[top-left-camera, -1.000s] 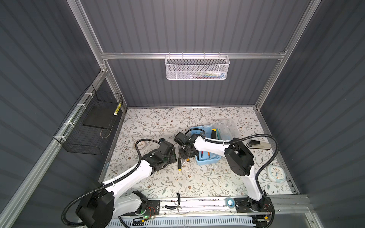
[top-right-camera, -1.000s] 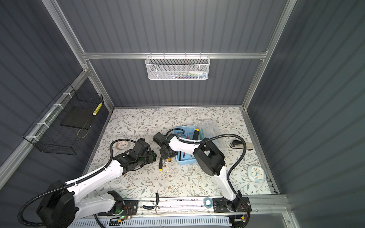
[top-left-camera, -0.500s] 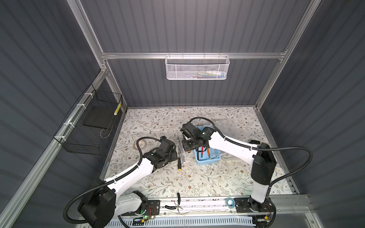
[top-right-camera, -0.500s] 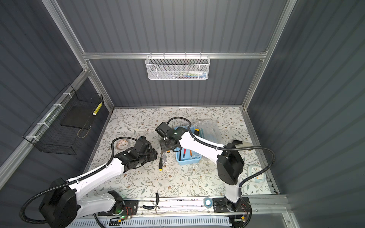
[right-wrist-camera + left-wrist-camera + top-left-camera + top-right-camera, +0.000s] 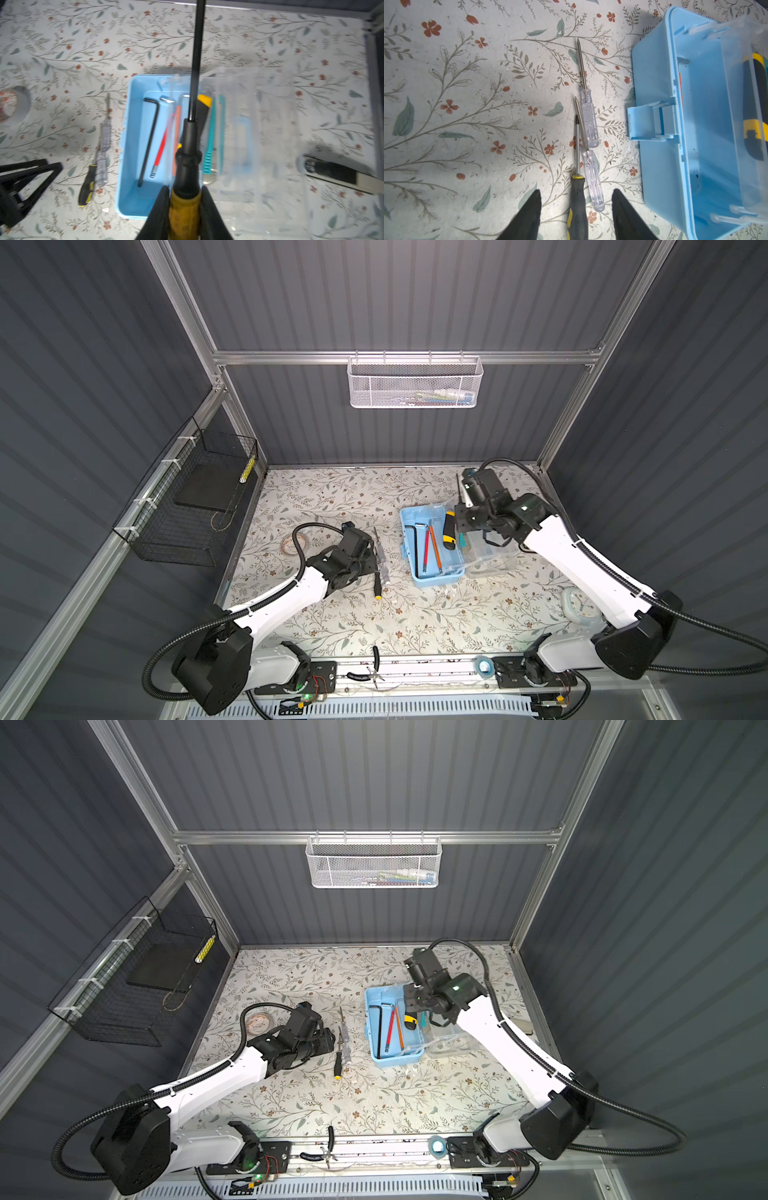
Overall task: Pack the tool kit
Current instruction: 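Lift and carry the yellow-handled screwdriver with the right gripper over the box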
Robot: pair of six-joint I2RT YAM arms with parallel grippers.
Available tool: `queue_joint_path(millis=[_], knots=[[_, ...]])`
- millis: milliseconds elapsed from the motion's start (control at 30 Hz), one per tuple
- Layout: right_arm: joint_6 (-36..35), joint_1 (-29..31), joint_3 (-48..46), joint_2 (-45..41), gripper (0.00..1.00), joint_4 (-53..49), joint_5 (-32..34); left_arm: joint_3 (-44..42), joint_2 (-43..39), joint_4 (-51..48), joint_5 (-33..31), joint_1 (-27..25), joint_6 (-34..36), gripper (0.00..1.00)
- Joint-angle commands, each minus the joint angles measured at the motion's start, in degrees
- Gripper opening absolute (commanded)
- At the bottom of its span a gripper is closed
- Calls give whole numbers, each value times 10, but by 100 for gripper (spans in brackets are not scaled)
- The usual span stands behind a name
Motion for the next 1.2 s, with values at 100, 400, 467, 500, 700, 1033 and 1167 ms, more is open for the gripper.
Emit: queue_joint_path(millis=[100,400,467,500,700,1033,1167], knots=[[-57,-64,-48,-12,0,-23,46,14,6,4,-4,1,17,56],[-72,-82,-103,2,0,18,40,19,18,4,-4,1,22,56],[-74,-82,-110,14,0,27,36,23,25,4,0,1,24,56],[-74,-82,-113,20,0,31,35,24,27,4,-1,2,25,56],[-69,-82,-127,48,0,51,23,28,31,2,-5,1,29,56],[-63,-82,-115,94,1,50,-7,30,37,3,-6,1,29,56],[-58,-82,-101,112,12,42,-14,28,35,1,-8,1,29,56]])
